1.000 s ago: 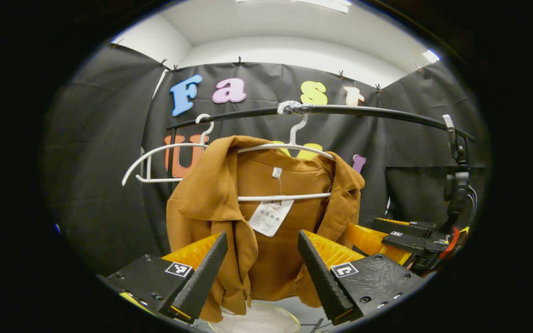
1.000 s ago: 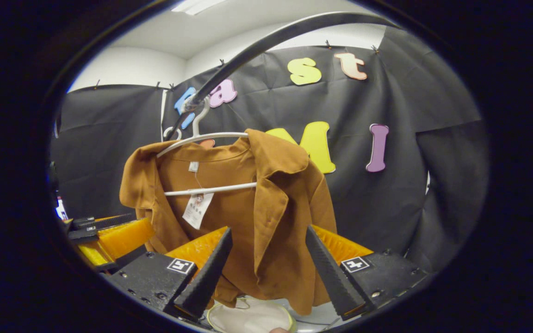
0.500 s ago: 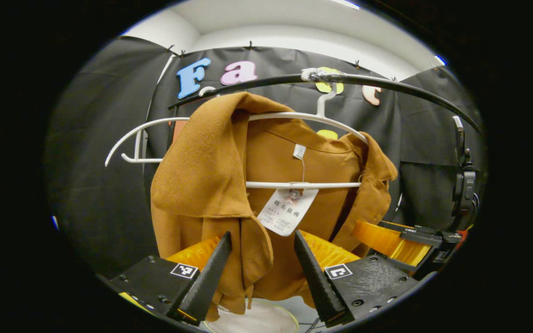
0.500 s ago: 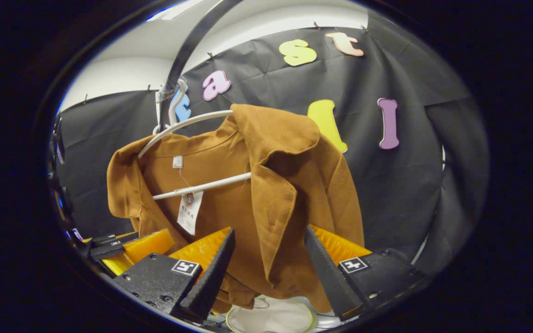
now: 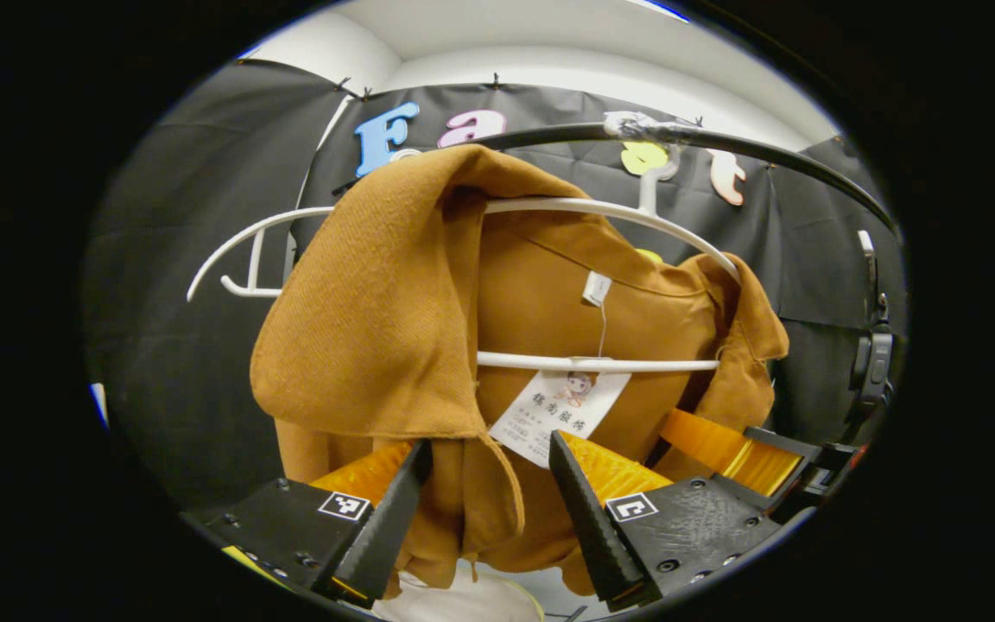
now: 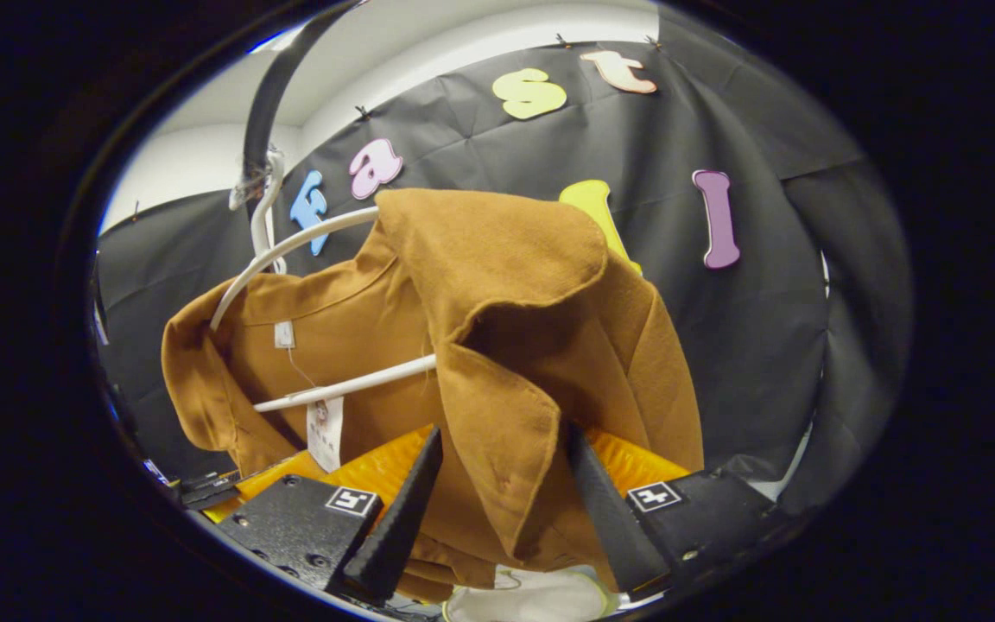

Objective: Grasp the clothes on the hanger with both hands and then place them into the laundry hamper below.

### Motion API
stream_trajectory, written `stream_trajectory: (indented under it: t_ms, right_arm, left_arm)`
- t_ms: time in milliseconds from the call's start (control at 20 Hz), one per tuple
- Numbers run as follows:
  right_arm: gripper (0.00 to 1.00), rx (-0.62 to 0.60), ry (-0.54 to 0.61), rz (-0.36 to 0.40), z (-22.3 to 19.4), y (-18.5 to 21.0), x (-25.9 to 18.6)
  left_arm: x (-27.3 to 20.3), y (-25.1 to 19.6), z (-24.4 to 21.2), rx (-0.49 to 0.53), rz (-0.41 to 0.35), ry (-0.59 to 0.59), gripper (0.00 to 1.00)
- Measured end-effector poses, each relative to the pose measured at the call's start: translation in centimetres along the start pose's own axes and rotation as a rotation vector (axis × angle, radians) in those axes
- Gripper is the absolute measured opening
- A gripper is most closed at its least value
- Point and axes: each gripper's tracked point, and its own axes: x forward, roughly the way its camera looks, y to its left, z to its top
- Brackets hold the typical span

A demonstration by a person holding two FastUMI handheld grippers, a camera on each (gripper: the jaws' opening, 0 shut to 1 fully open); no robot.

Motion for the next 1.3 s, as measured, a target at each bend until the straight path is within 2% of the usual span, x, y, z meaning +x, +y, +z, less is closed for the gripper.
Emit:
stream_trajectory:
  t_ms: [50, 100, 150, 200, 250, 350, 400, 450, 500, 550, 600, 650, 700, 750, 800, 850, 900, 1150, 1200, 1250, 1300]
  right_arm:
    - [0.88, 0.005, -0.003, -0.006, 0.0, -0.3, 0.1]
    - [0.81, 0.014, -0.004, -0.006, -0.1, -0.4, 0.3]
    - [0.78, 0.024, -0.002, -0.003, -0.1, -0.5, 0.5]
    - [0.67, 0.038, -0.005, -0.005, 0.0, -0.9, 0.7]
    - [0.69, 0.054, -0.010, -0.008, 0.2, -1.4, 0.8]
    - [0.41, 0.081, -0.014, -0.016, 0.3, -2.4, 0.8]
    - [0.29, 0.090, -0.018, -0.012, 0.5, -2.8, 0.6]
    - [0.28, 0.097, -0.023, -0.004, 0.7, -3.0, 0.3]
    - [0.20, 0.104, -0.028, 0.004, 0.9, -3.3, 0.1]
    - [0.22, 0.113, -0.031, 0.010, 1.0, -3.8, -0.3]
    - [0.20, 0.124, -0.035, 0.021, 1.4, -4.0, -0.5]
    - [0.18, 0.134, -0.042, 0.026, 1.7, -4.4, -0.8]
    - [0.15, 0.144, -0.050, 0.034, 2.1, -4.8, -1.0]
    - [0.13, 0.153, -0.055, 0.035, 2.3, -5.2, -1.3]
    - [0.11, 0.166, -0.055, 0.040, 2.6, -5.6, -1.5]
    - [0.09, 0.184, -0.058, 0.042, 3.0, -5.9, -1.9]
    - [0.08, 0.198, -0.067, 0.045, 3.4, -6.2, -2.1]
    - [0.08, 0.229, -0.110, 0.023, 5.6, -7.6, -3.1]
    - [0.08, 0.253, -0.122, 0.027, 6.0, -7.8, -3.3]
    - [0.07, 0.279, -0.132, 0.032, 6.6, -8.1, -3.5]
    - [0.07, 0.306, -0.140, 0.041, 6.9, -8.3, -3.6]
  left_arm:
    - [0.1, 0.4, 0.1, -0.013, 0.021, 0.003, 0.75]
    - [0.6, 0.7, -0.1, -0.024, 0.045, 0.003, 0.75]
    - [0.8, 1.0, -0.1, -0.033, 0.065, 0.006, 0.60]
    - [0.9, 1.4, 0.0, -0.043, 0.086, 0.006, 0.46]
    - [0.9, 2.0, -0.1, -0.053, 0.111, 0.009, 0.32]
    - [1.1, 2.5, -0.1, -0.075, 0.120, 0.017, 0.03]
    - [1.1, 2.7, 0.0, -0.085, 0.106, 0.018, 0.08]
    - [1.0, 2.8, 0.1, -0.096, 0.101, 0.017, 0.06]
    - [0.9, 3.4, 0.3, -0.102, 0.106, 0.016, 0.06]
    - [0.6, 3.8, 0.4, -0.111, 0.103, 0.026, 0.14]
    - [0.6, 3.7, 0.4, -0.131, 0.082, 0.035, 0.00]
    - [0.3, 3.7, 0.4, -0.144, 0.061, 0.046, 0.09]
    - [0.3, 3.9, 0.3, -0.153, 0.047, 0.052, 0.04]
    - [-0.1, 4.1, 0.4, -0.150, 0.043, 0.054, 0.09]
    - [-0.6, 4.4, 0.6, -0.139, 0.047, 0.050, 0.10]
    - [-1.2, 4.9, 0.9, -0.123, 0.057, 0.039, 0.04]
    - [-1.8, 5.1, 1.3, -0.113, 0.060, 0.030, 0.04]
    - [-3.9, 7.1, 3.5, -0.134, 0.088, -0.010, 0.04]
    - [-4.1, 7.5, 4.0, -0.142, 0.088, -0.016, 0.09]
    - [-4.2, 7.8, 4.4, -0.151, 0.089, -0.023, 0.04]
    - [-4.4, 8.1, 4.8, -0.161, 0.086, -0.028, 0.09]
